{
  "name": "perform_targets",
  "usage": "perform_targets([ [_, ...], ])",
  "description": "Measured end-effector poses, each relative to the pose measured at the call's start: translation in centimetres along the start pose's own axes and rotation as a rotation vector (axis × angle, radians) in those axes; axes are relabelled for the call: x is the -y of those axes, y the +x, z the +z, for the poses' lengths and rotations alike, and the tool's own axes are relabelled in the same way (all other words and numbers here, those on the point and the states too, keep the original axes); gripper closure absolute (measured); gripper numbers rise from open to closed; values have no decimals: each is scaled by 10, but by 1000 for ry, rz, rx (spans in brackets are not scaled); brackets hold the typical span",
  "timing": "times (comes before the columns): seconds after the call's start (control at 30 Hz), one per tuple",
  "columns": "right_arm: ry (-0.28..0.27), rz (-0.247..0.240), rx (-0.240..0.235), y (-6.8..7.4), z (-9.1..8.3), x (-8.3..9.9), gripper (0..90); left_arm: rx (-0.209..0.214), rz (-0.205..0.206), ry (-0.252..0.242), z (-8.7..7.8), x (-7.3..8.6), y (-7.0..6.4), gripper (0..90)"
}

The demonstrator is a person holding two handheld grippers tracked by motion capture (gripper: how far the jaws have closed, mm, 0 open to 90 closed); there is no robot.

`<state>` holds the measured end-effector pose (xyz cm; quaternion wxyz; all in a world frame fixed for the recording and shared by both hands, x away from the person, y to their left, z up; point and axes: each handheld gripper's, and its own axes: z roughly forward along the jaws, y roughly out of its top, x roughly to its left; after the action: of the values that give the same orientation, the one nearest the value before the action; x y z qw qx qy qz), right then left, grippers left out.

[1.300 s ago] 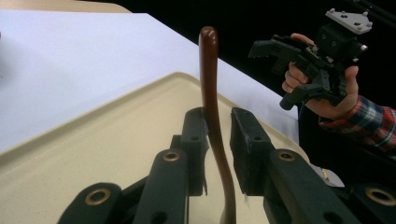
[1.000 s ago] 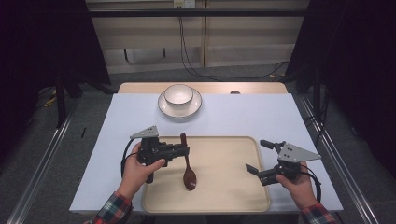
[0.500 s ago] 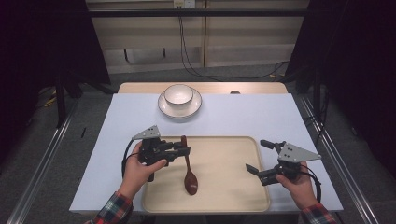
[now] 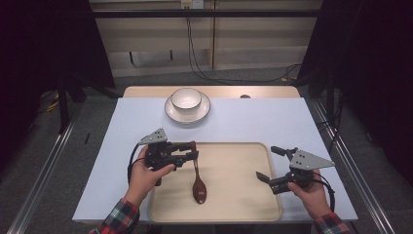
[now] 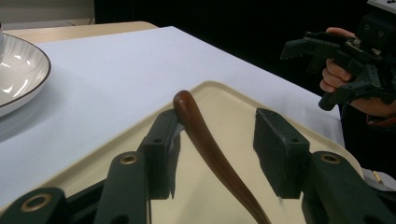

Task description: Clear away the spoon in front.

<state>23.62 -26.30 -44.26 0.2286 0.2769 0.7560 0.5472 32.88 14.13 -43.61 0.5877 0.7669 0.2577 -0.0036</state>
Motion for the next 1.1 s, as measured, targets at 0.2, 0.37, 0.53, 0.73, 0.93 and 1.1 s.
perform_targets([
  [0.2, -1, -1, 0, 0, 0, 0, 19, -13, 1, -5, 0, 0, 2, 491],
  [0.37, -1, -4, -2, 0, 0, 0, 18, -19, 1, -14, 0, 0, 2, 463],
  [0.53, 0, -2, 1, 0, 0, 0, 19, -29, 3, -21, -2, -1, 3, 447],
  [0.73, -8, -11, 4, 0, 0, 0, 19, -35, -14, -33, -3, -2, 4, 374],
  [0.93, -6, -12, 1, 0, -2, 0, 18, -45, -20, -45, -4, -6, 6, 286],
  [1.1, -3, -11, 18, 1, -5, -1, 18, -31, -23, -64, -6, -8, 6, 241],
])
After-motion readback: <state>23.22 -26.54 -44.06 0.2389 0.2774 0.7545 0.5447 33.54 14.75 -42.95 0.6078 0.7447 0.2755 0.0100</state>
